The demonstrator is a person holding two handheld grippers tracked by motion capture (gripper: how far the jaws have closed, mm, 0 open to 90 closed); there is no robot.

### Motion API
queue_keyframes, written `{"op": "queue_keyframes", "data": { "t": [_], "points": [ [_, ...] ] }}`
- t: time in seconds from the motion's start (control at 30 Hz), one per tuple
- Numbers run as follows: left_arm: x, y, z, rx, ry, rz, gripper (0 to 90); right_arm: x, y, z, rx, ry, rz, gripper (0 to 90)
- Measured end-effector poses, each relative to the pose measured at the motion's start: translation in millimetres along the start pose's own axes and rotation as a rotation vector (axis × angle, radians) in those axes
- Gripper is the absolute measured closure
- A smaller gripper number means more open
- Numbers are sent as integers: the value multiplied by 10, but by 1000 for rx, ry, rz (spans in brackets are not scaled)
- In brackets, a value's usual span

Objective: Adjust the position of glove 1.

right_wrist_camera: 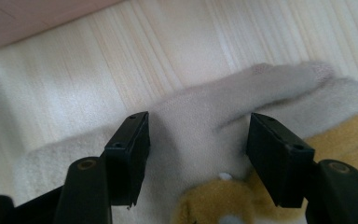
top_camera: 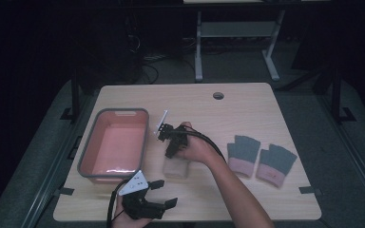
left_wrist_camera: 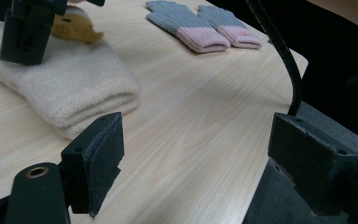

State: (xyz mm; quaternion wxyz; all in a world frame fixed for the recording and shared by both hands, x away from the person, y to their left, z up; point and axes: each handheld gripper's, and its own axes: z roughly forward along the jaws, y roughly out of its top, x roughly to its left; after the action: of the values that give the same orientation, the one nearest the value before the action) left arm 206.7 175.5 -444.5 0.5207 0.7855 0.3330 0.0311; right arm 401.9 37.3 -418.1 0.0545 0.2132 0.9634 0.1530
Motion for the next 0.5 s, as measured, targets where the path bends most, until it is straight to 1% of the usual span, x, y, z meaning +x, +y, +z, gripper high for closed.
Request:
{"op": "queue_keyframes", "data": {
  "t": [0.03, 0.07, 0.17, 0.33, 0.5],
  "points": [
    [0, 0, 0, 0, 0, 0, 184, 0, 0, 0, 0, 0, 0, 388],
    [-7, 1, 1, 1, 8, 11, 184, -5, -4, 22, 9, 1, 1, 388],
    [-20, 5, 1, 0, 7, 14, 184, -13, -13, 23, 5, 7, 3, 387],
    [-13, 4, 10, 2, 4, 8, 183, -31, -29, 30, 10, 12, -6, 387],
    [-7, 5, 8, 3, 0, 2, 184, -41, -43, 24, 13, 18, 1, 389]
  ]
}}
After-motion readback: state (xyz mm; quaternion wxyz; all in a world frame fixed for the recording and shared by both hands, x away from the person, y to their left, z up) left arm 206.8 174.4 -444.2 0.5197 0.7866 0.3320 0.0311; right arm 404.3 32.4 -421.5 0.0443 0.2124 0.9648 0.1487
